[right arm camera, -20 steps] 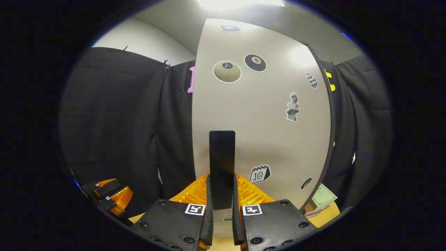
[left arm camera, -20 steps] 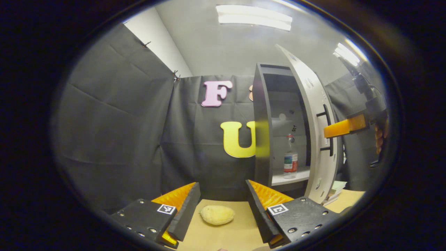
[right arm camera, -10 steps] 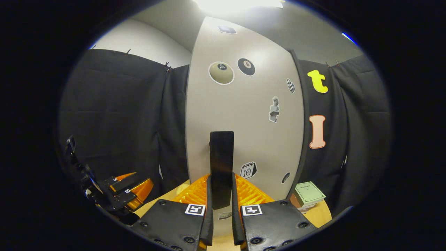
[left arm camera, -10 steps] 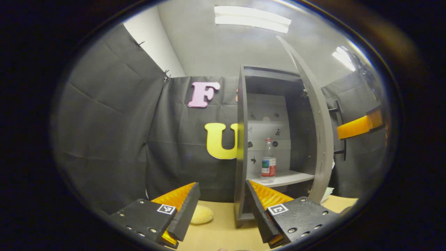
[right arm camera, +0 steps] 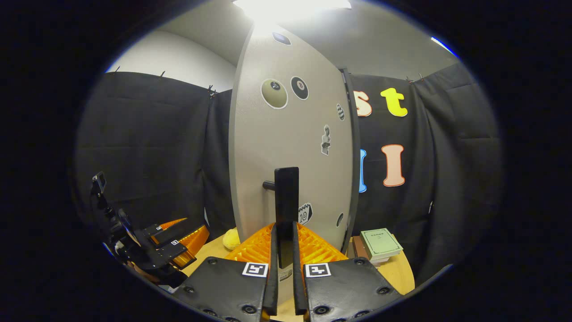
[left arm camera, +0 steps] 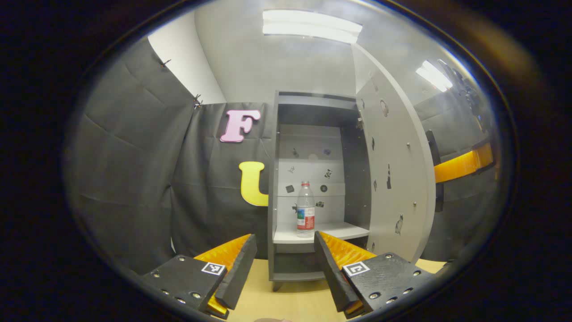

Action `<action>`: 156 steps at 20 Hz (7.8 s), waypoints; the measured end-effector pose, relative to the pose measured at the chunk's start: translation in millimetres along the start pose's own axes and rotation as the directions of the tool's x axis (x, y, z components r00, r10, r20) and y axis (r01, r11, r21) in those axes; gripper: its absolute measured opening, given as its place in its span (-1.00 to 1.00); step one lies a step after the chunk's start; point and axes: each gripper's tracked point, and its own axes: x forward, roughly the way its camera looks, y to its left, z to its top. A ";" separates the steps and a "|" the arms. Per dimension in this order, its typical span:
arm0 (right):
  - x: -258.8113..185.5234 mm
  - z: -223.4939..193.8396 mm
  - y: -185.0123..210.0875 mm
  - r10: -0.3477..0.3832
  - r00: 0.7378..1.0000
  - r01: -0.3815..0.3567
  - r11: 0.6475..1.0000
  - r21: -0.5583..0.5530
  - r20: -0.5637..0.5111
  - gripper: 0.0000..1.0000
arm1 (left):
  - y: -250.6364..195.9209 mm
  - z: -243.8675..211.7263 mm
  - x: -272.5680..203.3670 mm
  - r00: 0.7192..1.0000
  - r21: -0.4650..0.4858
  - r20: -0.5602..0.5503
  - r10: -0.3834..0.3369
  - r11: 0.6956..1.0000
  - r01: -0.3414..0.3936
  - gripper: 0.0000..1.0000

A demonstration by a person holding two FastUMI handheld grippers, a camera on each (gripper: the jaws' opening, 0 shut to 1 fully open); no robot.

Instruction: Open the cabinet door with the right hand, grasp the bottle in the cabinet with the left hand and place it on the coaster, then close the cabinet door with the right hand.

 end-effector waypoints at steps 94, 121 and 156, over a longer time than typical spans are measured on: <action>-27.6 -100.0 -257.6 -0.599 0.794 0.608 0.788 0.098 -0.104 0.96 | -19.8 0.1 300.0 0.990 -0.019 -0.086 -0.115 0.993 0.114 0.38; -76.5 -90.9 -231.4 -0.439 0.898 0.440 0.892 0.103 -0.027 0.95 | 45.7 -85.9 53.8 0.990 0.034 -0.111 0.082 0.996 -0.079 0.43; -100.3 -145.8 -221.9 -0.478 0.872 0.485 0.873 0.055 -0.106 0.96 | 51.1 -317.1 -24.8 0.922 -0.014 -0.355 0.154 0.985 -0.170 0.47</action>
